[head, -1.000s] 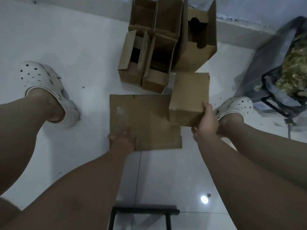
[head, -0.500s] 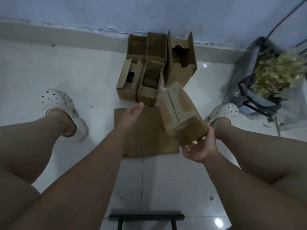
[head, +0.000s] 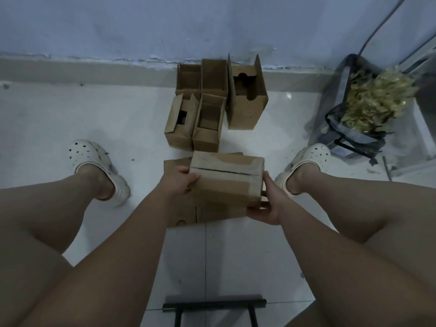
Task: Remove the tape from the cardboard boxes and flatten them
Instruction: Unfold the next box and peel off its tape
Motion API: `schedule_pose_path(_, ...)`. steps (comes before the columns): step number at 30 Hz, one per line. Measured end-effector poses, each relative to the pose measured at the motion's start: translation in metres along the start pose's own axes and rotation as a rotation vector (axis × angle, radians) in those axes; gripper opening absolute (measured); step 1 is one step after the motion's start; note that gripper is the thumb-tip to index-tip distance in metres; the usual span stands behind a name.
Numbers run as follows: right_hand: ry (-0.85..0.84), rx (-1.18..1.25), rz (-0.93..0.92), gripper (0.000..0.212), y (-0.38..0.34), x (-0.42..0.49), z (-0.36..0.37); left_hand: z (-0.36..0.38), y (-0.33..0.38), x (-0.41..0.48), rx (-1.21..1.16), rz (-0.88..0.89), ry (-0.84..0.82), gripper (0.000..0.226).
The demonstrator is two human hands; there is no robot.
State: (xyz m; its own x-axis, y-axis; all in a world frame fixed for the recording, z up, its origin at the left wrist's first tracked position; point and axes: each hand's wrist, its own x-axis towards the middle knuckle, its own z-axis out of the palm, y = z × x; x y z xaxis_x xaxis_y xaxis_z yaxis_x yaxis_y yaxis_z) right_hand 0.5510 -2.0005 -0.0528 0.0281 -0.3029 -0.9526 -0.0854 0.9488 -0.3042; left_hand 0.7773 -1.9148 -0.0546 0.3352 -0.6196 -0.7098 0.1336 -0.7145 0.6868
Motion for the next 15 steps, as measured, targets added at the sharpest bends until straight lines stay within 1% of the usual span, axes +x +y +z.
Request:
schedule_pose_path(2, 0.021, -0.061, -0.065, 0.044, 0.002, 0.001, 0.006, 0.009, -0.012, -0.004, 0.042, -0.032, 0.084, 0.031)
schedule_pose_path(3, 0.054, -0.081, -0.103, 0.038, 0.004, 0.004, 0.007, 0.013, -0.018, -0.006, 0.081, -0.037, 0.12, 0.034)
schedule_pose_path(4, 0.084, -0.107, -0.14, 0.036, 0.005, 0.009, 0.008, 0.016, -0.024, -0.007, 0.108, -0.038, 0.15, 0.036)
schedule_pose_path(6, 0.106, -0.136, -0.188, 0.041, 0.008, 0.019, 0.01, 0.022, -0.033, -0.008, 0.108, -0.037, 0.203, 0.038)
schedule_pose_path(8, 0.089, -0.194, -0.222, 0.042, 0.011, 0.025, 0.014, 0.024, -0.04, -0.007, 0.119, -0.036, 0.269, 0.036)
schedule_pose_path(11, 0.046, -0.429, -0.376, 0.043, 0.019, 0.031, 0.017, 0.023, -0.05, -0.002, 0.109, -0.072, 0.34, 0.035)
schedule_pose_path(13, 0.041, -0.551, -0.458, 0.051, 0.023, 0.035, 0.018, 0.021, -0.056, 0.003, 0.03, -0.11, 0.353, 0.036)
schedule_pose_path(15, 0.059, -0.684, -0.509, 0.064, 0.028, 0.038, 0.02, 0.02, -0.06, 0.007, -0.084, -0.153, 0.346, 0.037)
